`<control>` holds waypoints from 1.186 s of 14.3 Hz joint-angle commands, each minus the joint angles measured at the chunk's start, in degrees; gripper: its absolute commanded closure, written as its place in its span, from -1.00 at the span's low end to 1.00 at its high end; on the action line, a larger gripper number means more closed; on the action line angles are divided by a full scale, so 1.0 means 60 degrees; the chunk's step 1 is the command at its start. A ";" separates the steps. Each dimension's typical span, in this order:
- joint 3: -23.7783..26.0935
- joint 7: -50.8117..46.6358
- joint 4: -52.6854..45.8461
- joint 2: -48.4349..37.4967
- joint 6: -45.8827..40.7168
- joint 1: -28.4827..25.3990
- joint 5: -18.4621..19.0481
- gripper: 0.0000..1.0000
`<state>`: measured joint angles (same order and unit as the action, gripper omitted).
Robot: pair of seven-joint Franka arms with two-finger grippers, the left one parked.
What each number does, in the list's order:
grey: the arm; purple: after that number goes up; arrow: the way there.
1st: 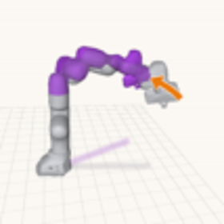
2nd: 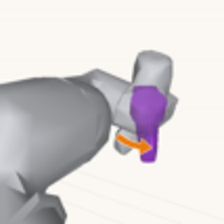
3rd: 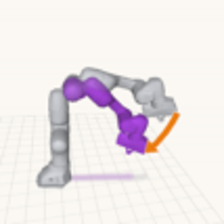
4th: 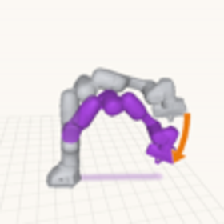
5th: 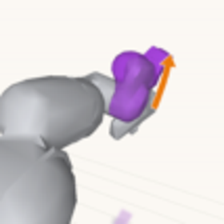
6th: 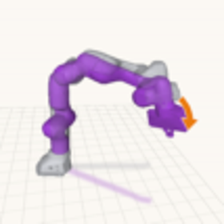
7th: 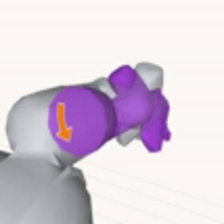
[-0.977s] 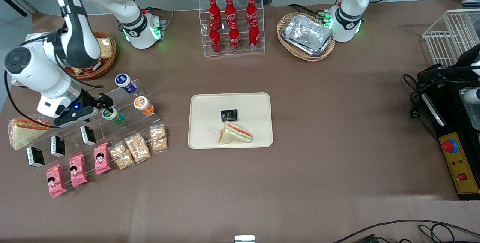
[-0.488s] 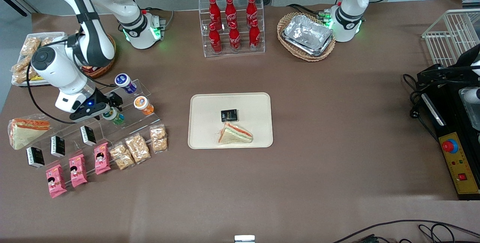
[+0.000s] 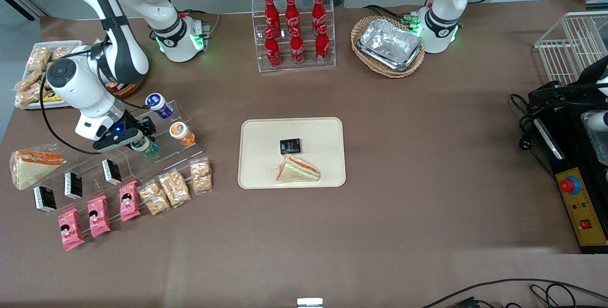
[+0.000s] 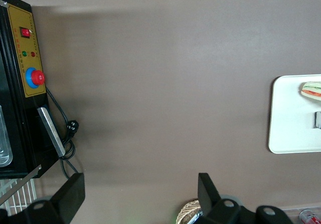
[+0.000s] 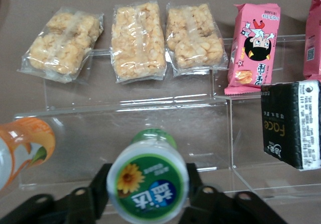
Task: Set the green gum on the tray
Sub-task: 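Close the right gripper on the green gum bottle and lift it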
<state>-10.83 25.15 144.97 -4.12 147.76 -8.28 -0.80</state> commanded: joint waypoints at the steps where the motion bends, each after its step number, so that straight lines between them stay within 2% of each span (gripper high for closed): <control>1: -0.0041 -0.0031 0.0214 -0.0237 0.0143 -0.0070 0.0148 0.77; 4: -0.0040 -0.0075 0.0053 -0.0265 0.0085 -0.0070 0.0075 0.81; 6: -0.0040 -0.0163 -0.0472 -0.0324 -0.0453 -0.0070 0.0060 0.81; 9: -0.0040 -0.0192 -0.2153 -0.0368 -0.2632 -0.0070 0.0046 0.80; 12: -0.0011 -0.0207 -0.4496 -0.0208 -0.5269 -0.0085 0.0031 0.79; 17: 0.0018 -0.0309 -0.6960 -0.0163 -0.7938 -0.0275 -0.0013 0.79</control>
<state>-10.59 24.81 111.24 -6.63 107.84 -8.71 -0.81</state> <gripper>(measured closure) 0.410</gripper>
